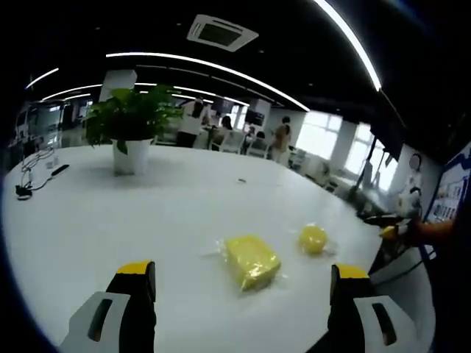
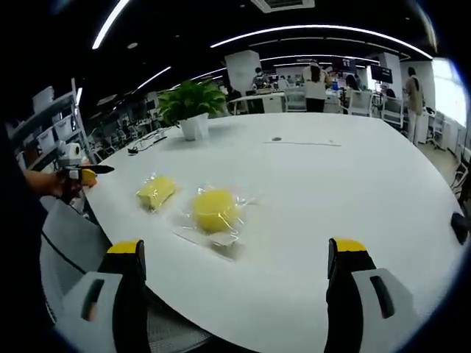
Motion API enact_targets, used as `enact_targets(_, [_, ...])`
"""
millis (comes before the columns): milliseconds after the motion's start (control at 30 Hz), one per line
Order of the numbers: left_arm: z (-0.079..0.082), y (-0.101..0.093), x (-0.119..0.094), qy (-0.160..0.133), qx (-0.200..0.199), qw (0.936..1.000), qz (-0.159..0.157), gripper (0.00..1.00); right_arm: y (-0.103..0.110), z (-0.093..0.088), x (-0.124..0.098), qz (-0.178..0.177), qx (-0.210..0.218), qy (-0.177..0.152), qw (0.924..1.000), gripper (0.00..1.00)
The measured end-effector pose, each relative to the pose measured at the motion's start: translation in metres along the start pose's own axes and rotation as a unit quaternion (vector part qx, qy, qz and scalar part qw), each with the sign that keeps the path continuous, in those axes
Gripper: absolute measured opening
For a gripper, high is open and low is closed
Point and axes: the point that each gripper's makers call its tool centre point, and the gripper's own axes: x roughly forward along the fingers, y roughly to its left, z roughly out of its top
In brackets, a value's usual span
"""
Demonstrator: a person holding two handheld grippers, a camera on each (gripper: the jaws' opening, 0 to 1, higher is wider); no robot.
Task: Compare the silicone blocks by pressing each to a similar depth, holding the contact briefly, and releasing to observe deformation and rebound differences across the visible hardness samples.
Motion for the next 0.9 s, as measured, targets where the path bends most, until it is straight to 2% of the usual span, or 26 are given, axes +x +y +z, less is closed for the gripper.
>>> enact_targets(300, [-0.009,0.001,0.0,0.02,-0.013,0.9997,0.006,1.0,0.003,-0.002,0.005,0.01,0.005,-0.001,0.9999,0.97])
enact_targets(533, [0.0,0.003,0.006,0.016,-0.028,0.9995,0.005,1.0,0.004,0.005,0.003,0.012,0.005,-0.009,0.9999,0.97])
enact_targets(700, [0.0,0.006,0.008,0.032,0.002,0.9995,0.007,1.0,0.002,0.004,0.004,0.012,0.007,-0.007,0.9999,0.97])
enact_targets(900, [0.001,0.004,0.011,0.032,-0.008,0.9995,0.006,1.0,0.002,0.005,0.005,0.015,0.006,-0.007,0.9998,0.97])
